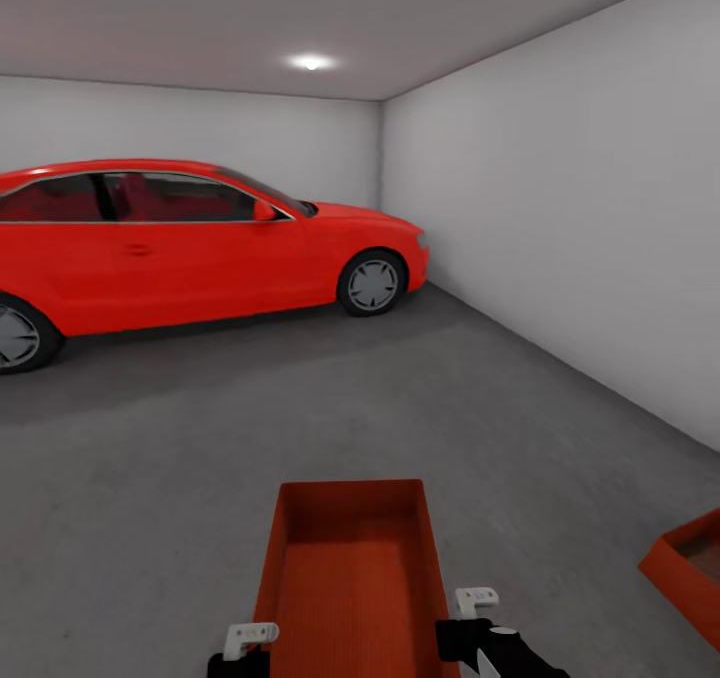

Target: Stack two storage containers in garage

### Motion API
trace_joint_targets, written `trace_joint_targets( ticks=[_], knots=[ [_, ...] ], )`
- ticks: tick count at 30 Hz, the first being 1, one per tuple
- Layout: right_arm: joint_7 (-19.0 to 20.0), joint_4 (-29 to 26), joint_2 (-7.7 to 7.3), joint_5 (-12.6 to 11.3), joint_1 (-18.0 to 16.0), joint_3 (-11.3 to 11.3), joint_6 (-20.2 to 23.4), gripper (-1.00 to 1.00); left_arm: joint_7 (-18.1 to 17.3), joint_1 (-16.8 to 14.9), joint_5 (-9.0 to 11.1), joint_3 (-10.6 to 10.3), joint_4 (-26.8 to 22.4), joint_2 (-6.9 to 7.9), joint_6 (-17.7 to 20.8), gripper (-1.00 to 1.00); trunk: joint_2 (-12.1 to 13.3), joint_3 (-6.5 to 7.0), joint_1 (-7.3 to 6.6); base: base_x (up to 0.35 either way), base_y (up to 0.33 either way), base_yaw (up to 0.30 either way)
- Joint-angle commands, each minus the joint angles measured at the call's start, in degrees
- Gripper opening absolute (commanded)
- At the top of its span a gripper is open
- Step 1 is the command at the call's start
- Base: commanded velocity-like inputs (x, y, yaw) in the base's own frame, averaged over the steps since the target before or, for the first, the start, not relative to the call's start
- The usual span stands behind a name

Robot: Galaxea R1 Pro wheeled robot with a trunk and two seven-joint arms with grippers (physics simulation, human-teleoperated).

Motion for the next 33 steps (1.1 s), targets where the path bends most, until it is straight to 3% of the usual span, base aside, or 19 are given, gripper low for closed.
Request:
trace_joint_targets(
  ticks=[1,33],
  knots=[
    [1.37,0.17,-0.25,-0.83,-0.02,0.88,0.33,-1.00,-0.06,-0.05,0.34,-0.59,-0.20,1.32,-1.25,-1.00,-0.03,-0.06,0.03,0.280,0.165,-0.284],
    [1.42,0.17,-0.25,-0.81,-0.02,0.90,0.32,-1.00,-0.06,-0.05,0.34,-0.60,-0.20,1.32,-1.25,-1.00,-0.03,-0.06,0.03,0.279,0.171,-0.271]
  ],
)
